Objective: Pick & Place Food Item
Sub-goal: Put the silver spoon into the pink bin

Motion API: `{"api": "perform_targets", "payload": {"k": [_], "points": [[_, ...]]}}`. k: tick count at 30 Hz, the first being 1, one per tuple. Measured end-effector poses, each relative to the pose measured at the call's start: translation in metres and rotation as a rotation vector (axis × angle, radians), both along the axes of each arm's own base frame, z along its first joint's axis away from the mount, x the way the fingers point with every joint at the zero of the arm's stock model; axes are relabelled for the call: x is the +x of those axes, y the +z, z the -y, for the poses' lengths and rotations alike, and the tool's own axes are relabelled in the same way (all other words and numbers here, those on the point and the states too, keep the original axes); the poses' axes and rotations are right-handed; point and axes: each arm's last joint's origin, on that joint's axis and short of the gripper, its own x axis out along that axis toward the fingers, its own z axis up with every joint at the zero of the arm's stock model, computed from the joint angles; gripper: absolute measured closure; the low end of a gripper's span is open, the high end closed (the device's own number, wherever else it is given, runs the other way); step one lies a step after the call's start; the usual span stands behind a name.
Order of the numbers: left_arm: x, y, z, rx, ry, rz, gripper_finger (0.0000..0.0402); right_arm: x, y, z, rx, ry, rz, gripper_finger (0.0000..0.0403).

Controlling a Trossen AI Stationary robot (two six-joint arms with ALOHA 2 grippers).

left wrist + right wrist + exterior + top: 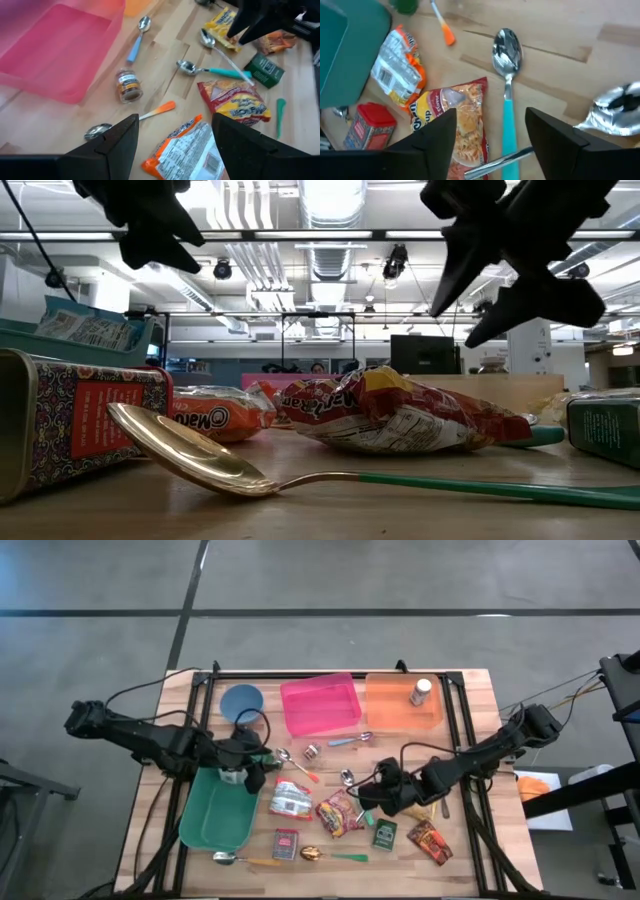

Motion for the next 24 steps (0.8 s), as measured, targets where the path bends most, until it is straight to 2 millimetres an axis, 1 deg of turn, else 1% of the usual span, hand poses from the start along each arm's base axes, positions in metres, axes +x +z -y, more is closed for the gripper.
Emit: {"api": "perform_targets", "payload": {"k": [4, 8, 13, 17, 20, 22, 24], "points": [[0.000, 0.000, 0.000, 0.004, -0.001, 0.003, 0.0147, -0.004, -0.002, -0.005, 0.037, -0.028, 0.005, 0.0231], [0.000, 0.000, 0.000, 0.017, -0.012, 0.000, 0.0147, -0.007, -0.005, -0.008, 0.040, -0.001, -0.011, 0.0275], [0.000, 0.001, 0.000, 0.017, -0.013, 0.005, 0.0147, -0.008, -0.006, -0.009, -0.006, 0.070, -0.032, 0.0310], [0.000, 0.002, 0.000, 0.018, -0.014, 0.012, 0.0147, -0.010, -0.011, -0.008, -0.020, 0.091, -0.052, 0.0315], [-0.001, 0.002, 0.000, 0.022, -0.019, 0.012, 0.0147, -0.014, -0.018, -0.007, 0.005, 0.099, -0.084, 0.0311], [-0.001, 0.002, 0.000, 0.031, -0.026, 0.010, 0.0147, -0.018, -0.024, -0.007, 0.023, 0.120, -0.109, 0.0300], [-0.001, 0.002, 0.000, 0.033, -0.028, 0.009, 0.0147, -0.022, -0.030, -0.007, 0.033, 0.135, -0.135, 0.0280]]}}
